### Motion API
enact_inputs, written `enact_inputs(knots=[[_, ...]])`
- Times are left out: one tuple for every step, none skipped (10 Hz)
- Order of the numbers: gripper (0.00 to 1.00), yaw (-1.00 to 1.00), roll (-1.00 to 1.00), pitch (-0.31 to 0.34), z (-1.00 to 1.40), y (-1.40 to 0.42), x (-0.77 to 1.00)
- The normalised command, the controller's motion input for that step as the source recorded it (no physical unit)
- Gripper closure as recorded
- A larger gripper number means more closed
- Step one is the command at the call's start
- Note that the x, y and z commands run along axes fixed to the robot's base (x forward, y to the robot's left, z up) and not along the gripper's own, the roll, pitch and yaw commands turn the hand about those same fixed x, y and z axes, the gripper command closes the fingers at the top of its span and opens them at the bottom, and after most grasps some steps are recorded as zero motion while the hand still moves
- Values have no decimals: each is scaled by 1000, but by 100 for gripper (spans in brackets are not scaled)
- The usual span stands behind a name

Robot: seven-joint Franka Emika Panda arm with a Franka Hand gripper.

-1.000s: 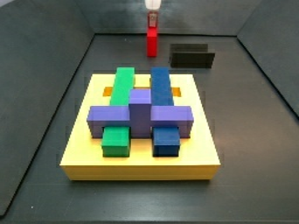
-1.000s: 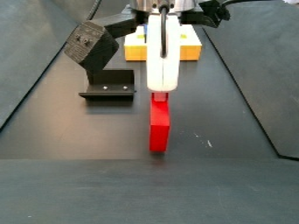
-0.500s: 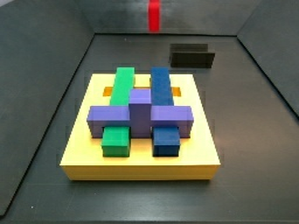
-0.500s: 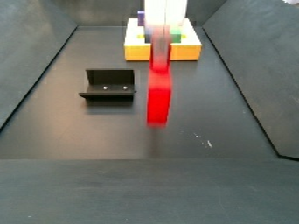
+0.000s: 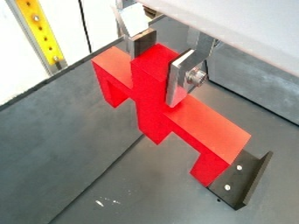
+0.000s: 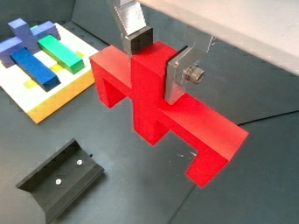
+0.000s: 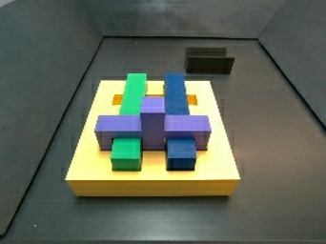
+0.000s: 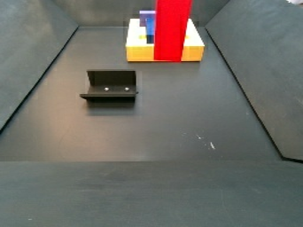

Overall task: Pick up the red object. Move up. Move to above the board. Insert the red object.
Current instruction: Move to above the board.

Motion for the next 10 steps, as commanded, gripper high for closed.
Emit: enact_inputs(knots=[[100, 1000, -14, 44, 150, -1400, -83], [100, 1000, -11, 44, 144, -1400, -86], [100, 1000, -3, 35, 144, -1400, -97], [100, 1000, -11, 34, 142, -1400, -101], [100, 1000, -9, 37, 147, -1400, -93], [100, 1000, -7, 36, 148, -1400, -90], [100, 1000, -9, 34, 154, -1400, -93], [100, 1000, -5, 34, 161, -1400, -91], [100, 1000, -4, 36, 166, -1400, -84], [100, 1000, -2, 42, 183, -1400, -71]])
